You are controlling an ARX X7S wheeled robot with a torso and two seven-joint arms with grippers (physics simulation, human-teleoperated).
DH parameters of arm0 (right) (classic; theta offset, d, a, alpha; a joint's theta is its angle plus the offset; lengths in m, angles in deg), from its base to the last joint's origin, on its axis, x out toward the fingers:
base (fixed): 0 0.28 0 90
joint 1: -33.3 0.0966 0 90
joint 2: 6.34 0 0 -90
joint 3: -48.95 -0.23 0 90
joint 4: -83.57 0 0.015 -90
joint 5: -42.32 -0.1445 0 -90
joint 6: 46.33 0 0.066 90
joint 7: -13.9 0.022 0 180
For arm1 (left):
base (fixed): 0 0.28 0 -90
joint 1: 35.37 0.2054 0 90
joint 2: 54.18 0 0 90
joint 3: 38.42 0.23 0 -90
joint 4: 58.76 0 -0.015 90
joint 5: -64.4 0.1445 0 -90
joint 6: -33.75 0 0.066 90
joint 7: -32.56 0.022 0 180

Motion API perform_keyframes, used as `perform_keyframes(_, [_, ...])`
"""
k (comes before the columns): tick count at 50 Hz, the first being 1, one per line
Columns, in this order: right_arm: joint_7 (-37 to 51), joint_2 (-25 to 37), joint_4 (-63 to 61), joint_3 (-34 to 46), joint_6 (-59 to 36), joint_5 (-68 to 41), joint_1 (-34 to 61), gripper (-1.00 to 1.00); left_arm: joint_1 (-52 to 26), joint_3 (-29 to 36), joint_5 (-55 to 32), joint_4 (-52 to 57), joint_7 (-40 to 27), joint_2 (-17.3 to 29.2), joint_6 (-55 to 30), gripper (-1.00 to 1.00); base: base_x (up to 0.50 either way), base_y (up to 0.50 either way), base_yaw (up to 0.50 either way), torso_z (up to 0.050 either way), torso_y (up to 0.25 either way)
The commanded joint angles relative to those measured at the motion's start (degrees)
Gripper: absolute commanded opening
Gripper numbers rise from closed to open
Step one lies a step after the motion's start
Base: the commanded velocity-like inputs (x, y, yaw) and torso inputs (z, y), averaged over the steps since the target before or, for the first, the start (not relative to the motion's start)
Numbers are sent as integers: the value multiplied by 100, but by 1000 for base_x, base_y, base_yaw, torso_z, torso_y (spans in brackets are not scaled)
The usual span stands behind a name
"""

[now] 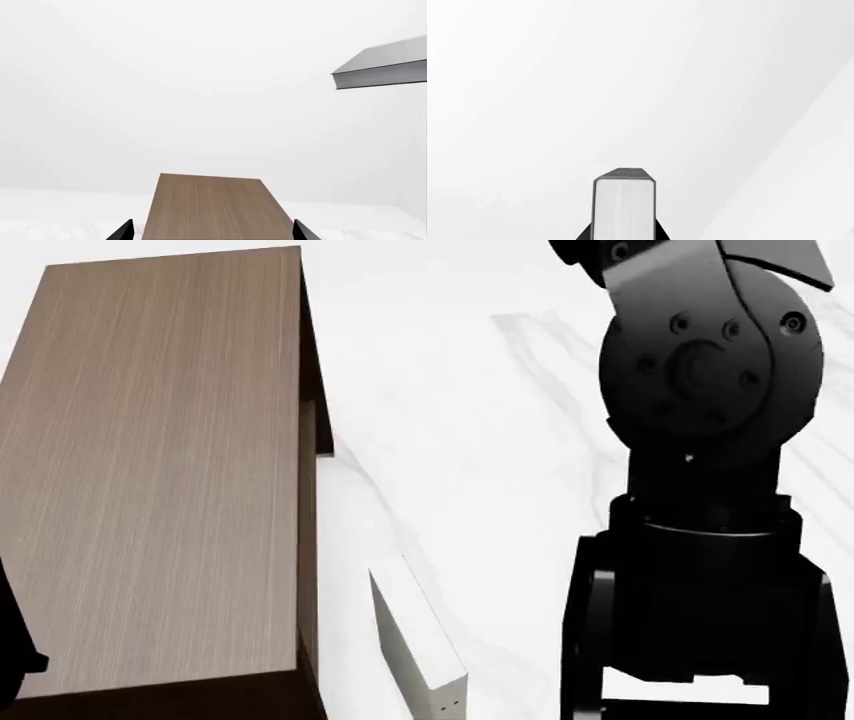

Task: Pick up the book in the middle and place it on the cabinet shelf.

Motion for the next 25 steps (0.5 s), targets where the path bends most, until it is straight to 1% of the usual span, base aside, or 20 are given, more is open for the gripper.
perform_keyframes(1, [112, -10, 51, 35, -821, -1487, 154, -100, 22, 21, 28, -14, 13, -1, 34, 100, 0, 0, 0, 0, 0])
perform_keyframes(3, [165, -38, 196, -22, -1012, -1894, 206, -100, 16, 21, 20, -11, 1, 2, 26, 100, 0, 0, 0, 0, 5])
perform_keyframes(6, [332, -18, 304, 4, -1206, -2218, 243, -100, 21, 18, 19, -32, 10, 2, 42, 100, 0, 0, 0, 0, 0])
perform_keyframes(8, [278, 31, 300, 114, -1292, -2237, 276, -100, 18, 22, 18, -39, 14, 2, 44, 100, 0, 0, 0, 0, 0])
perform_keyframes(16, [303, -36, 419, 374, -1948, -3040, 319, -100, -9, 40, 0, 9, -22, 20, 10, 100, 0, 0, 0, 0, 3])
perform_keyframes(25, [317, -77, 326, 755, -1852, -3469, 186, -100, -15, 30, -13, 13, -35, 38, 20, 100, 0, 0, 0, 0, 1])
